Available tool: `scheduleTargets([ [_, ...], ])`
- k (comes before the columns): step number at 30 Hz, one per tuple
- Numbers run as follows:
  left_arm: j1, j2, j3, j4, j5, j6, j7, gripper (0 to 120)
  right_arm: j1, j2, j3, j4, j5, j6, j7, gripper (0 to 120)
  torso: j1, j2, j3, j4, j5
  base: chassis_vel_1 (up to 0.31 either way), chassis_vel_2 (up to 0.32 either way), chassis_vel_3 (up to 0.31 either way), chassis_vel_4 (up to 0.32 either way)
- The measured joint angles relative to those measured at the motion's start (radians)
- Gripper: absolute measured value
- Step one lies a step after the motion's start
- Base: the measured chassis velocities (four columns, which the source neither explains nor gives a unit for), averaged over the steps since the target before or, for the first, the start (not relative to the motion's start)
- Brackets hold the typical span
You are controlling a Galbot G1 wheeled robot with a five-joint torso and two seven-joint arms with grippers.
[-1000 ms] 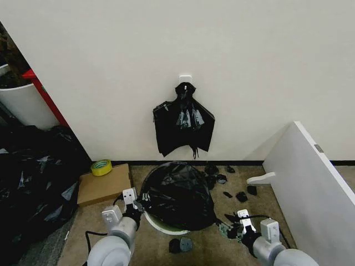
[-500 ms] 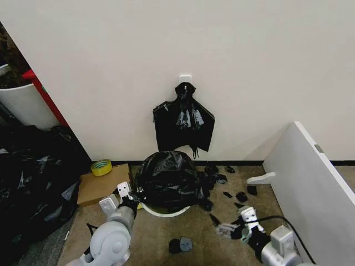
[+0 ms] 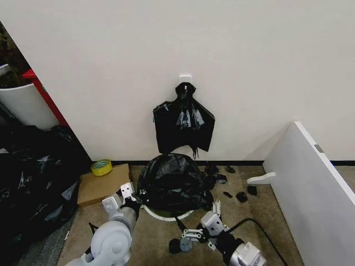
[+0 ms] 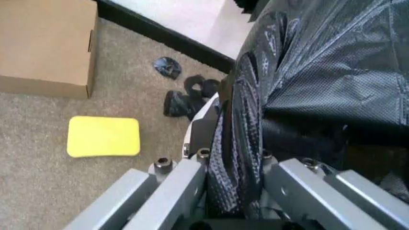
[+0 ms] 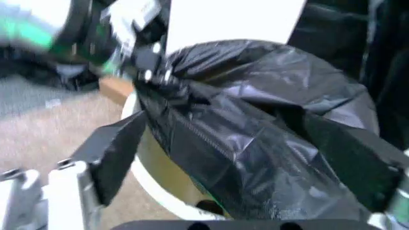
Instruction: Place the garbage bag over the trash bin.
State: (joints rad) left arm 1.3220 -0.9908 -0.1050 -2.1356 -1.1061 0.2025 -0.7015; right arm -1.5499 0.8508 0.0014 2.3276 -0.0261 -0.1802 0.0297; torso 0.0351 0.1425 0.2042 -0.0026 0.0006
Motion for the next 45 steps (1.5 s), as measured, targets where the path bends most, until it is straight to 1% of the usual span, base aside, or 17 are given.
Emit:
scheduleTargets([
  [4,0.001,0.0,0.0,-0.004,0.002,0.003,0.0,0,0.03,-0.021,-0.027,-0.022,-0.045,0.001,-0.015,80,0.0,0.0,0.0,0.0001,0.0,0.0,0.0,0.0,0.0],
  [6,0.003,-0.001,0.001,-0.007,0.003,0.006,0.0,0,0.057,-0.038,-0.057,-0.044,-0.08,-0.001,-0.025,67,0.0,0.0,0.0,-0.0002,0.0,0.0,0.0,0.0,0.0],
  [8,0.004,-0.002,0.001,-0.008,0.003,0.007,0.0,0,0.064,-0.041,-0.064,-0.05,-0.087,-0.003,-0.025,65,0.0,0.0,0.0,-0.0002,0.0,0.0,0.0,0.0,0.0],
  [13,0.011,-0.004,0.005,-0.016,0.007,0.011,0.003,0,0.128,-0.064,-0.097,-0.105,-0.151,-0.009,-0.017,42,0.0,0.0,0.0,0.0,0.0,0.0,0.0,0.0,0.0],
  [14,0.011,-0.004,0.005,-0.016,0.007,0.011,0.003,0,0.128,-0.064,-0.097,-0.105,-0.151,-0.009,-0.017,42,0.0,0.0,0.0,0.0,0.0,0.0,0.0,0.0,0.0],
  [18,0.012,-0.004,0.006,-0.019,0.007,0.014,0.004,0,0.152,-0.074,-0.101,-0.113,-0.173,-0.007,-0.012,28,0.0,0.0,0.0,-0.0001,0.0,0.0,0.0,0.0,0.0],
  [21,0.009,-0.005,0.008,-0.02,0.007,0.015,0.004,0,0.171,-0.088,-0.107,-0.119,-0.187,-0.007,-0.011,14,0.0,0.0,0.0,-0.0001,0.0,0.0,0.0,0.0,0.0],
  [24,0.009,-0.005,0.009,-0.021,0.008,0.016,0.004,0,0.175,-0.092,-0.11,-0.12,-0.185,-0.007,-0.011,8,0.0,0.0,0.0,-0.0001,0.0,0.0,0.0,0.0,0.0],
  [26,0.011,-0.003,0.008,-0.024,0.008,0.017,0.007,0,0.184,-0.099,-0.116,-0.119,-0.165,-0.006,-0.011,0,0.0,0.0,0.0,-0.0002,0.0,0.0,0.0,0.0,0.0],
  [29,0.02,0.001,0.008,-0.023,0.031,0.019,0.019,0,0.207,-0.109,-0.122,-0.095,-0.055,-0.023,-0.011,0,0.0,0.0,0.0,0.0,0.0001,0.0,0.0,0.0,0.0],
  [30,0.02,0.001,0.008,-0.023,0.031,0.019,0.019,0,0.207,-0.109,-0.122,-0.095,-0.055,-0.023,-0.011,0,0.0,0.0,0.0,0.0,0.0001,0.0,0.0,0.0,0.0],
  [32,0.023,0.002,0.008,-0.02,0.048,0.019,0.028,0,0.216,-0.118,-0.123,-0.068,0.045,-0.046,-0.01,0,0.0,0.0,0.0,0.0,0.0001,0.0,0.0,0.0,0.0],
  [34,0.024,0.004,0.008,-0.016,0.07,0.018,0.039,0,0.227,-0.138,-0.117,-0.017,0.228,-0.102,-0.012,0,0.0,0.0,0.0,0.0,0.0,0.0,0.0,0.0,0.0],
  [35,0.023,0.006,0.008,-0.012,0.085,0.015,0.046,0,0.238,-0.158,-0.104,0.031,0.382,-0.156,-0.026,0,0.0,0.0,0.0,0.0,-0.0002,0.0,0.0,0.0,0.0],
  [38,0.019,0.007,0.008,-0.011,0.093,0.013,0.052,0,0.26,-0.189,-0.089,0.083,0.558,-0.225,-0.047,0,0.0,0.0,0.0,-0.0001,-0.0002,0.0,0.0,0.0,0.0],
  [42,0.021,0.007,0.008,-0.018,0.094,0.013,0.058,0,0.298,-0.198,-0.089,0.101,0.652,-0.262,-0.049,0,0.0,0.0,0.0,-0.0002,-0.0001,0.0,0.0,0.0,0.0],
  [45,0.03,0.01,0.007,-0.03,0.094,0.016,0.066,0,0.333,-0.196,-0.094,0.094,0.662,-0.265,-0.046,0,0.0,0.0,0.0,-0.0001,0.0,0.0,0.0,0.0,0.0],
])
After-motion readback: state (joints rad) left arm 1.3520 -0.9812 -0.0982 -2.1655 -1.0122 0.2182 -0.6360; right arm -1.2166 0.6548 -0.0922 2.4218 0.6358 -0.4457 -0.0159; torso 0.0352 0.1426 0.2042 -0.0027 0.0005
